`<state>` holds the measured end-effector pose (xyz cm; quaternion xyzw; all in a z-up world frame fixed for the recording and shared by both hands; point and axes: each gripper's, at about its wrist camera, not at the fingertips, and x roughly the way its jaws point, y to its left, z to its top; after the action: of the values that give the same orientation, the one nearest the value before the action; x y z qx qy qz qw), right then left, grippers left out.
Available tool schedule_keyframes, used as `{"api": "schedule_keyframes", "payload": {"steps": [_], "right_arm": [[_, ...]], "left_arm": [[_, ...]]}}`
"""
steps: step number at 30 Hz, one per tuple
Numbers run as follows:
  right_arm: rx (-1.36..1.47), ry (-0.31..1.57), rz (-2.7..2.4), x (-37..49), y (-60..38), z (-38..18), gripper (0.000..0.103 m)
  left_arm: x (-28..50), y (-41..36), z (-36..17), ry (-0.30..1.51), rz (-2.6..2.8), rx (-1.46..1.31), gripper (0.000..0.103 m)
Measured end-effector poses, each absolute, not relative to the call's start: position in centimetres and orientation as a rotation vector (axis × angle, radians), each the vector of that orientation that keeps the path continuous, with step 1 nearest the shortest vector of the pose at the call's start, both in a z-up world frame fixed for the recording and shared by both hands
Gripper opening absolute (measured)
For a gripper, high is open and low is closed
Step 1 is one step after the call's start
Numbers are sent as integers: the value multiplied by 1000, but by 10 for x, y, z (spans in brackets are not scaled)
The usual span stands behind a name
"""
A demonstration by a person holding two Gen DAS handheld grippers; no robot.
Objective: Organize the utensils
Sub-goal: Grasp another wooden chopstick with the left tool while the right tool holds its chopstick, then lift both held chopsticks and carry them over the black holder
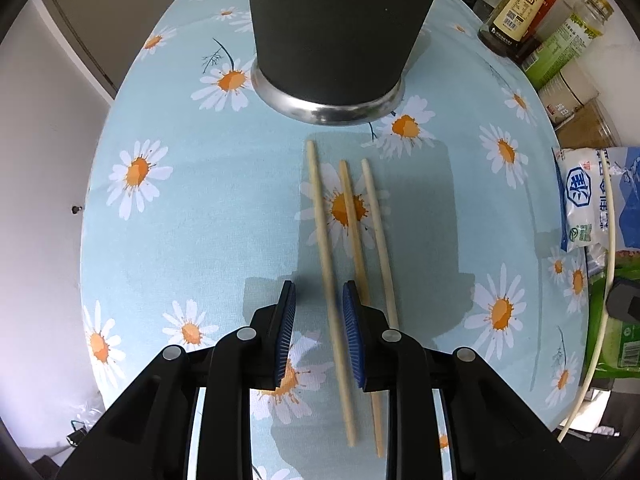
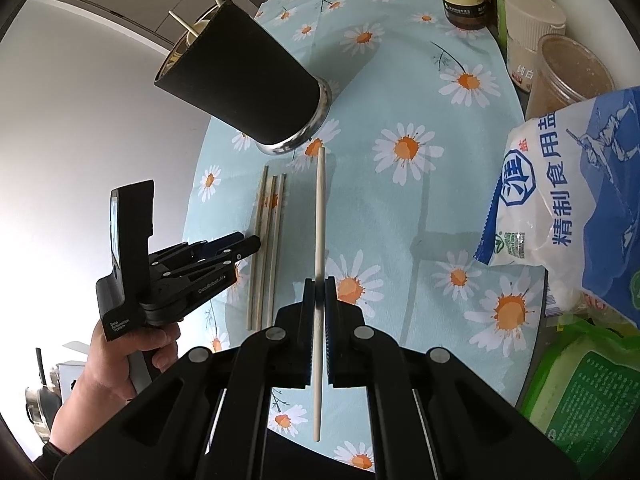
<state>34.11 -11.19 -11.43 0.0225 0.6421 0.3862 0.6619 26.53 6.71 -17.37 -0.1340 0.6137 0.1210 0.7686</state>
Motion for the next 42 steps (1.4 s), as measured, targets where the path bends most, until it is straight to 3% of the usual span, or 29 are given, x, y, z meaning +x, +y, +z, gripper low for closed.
{"api": "schedule_keyframes", "payload": {"steps": [10, 23, 42], "right_arm": [[38, 1454, 867, 338, -106, -116, 6], [-11, 1431, 835, 326, -83, -113, 5], [88, 1235, 911, 308, -29, -92, 6]], "left_arm": [[264, 76, -176, 1324, 271, -299, 4], [240, 99, -165, 1254, 190, -427, 3], [190, 141, -84, 881, -86, -491, 3]]}}
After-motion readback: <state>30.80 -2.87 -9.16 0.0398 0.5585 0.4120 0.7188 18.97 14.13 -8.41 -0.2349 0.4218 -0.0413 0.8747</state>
